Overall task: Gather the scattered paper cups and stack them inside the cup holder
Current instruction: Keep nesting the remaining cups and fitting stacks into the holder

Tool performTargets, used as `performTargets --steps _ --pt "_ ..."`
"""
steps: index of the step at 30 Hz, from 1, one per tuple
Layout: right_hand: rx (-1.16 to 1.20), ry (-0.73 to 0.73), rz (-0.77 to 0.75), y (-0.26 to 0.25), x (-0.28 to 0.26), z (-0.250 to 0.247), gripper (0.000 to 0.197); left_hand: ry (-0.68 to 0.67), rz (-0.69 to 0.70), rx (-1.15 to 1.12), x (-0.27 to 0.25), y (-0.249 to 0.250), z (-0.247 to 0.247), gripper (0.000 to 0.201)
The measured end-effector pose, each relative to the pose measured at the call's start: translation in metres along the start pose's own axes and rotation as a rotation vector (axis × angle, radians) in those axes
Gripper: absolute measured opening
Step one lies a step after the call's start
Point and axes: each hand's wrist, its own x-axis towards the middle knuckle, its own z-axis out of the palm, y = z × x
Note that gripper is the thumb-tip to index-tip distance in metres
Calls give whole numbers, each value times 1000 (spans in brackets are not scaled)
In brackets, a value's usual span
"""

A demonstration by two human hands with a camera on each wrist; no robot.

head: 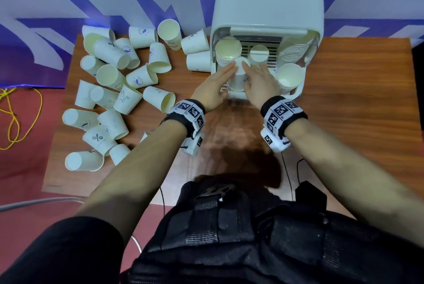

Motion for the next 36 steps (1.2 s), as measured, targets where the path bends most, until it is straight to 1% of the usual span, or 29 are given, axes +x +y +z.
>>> performTargets --steps 3,6,8,10,12,14,15,18,20,24,26,29,33,36 --pt "16 -24 21 -1 1 0 55 -42 -28 13 0 2 -5 74" --pt "-27 -37 28 -4 5 -7 52 -78 -37 35 -3 9 -7 75" --pt "-77 -40 49 -7 7 -14 49 -53 -58 53 -8 12 -6 72" --pt "-60 -5 46 -13 8 -18 45 11 -121 56 -15 12 -6 67" --pt "-11 69 -17 -21 5 -15 41 78 -197 49 -27 10 -8 60" --pt "33 124 -110 -31 1 -6 39 138 -233 42 -43 5 -13 55" --pt "63 124 -150 -37 -1 -1 39 164 -246 49 -52 1 -17 52" --pt "159 65 -238 -56 -7 15 42 210 -319 82 -76 -15 -29 48" --pt "143 35 -260 -68 -10 24 43 220 -392 80 -89 -27 -35 49" --pt "124 50 -314 -89 -7 35 40 234 -511 79 -107 -53 -47 50" --pt "159 13 -314 -98 -2 41 41 223 -566 71 -113 -65 -52 53" --pt "207 -69 -275 -113 6 51 43 202 -622 49 -117 -80 -57 56" --pt "221 -212 -219 -132 15 64 46 203 -711 -21 -118 -97 -65 59" --pt "218 -301 -166 -143 25 76 48 185 -740 -54 -117 -111 -70 61"
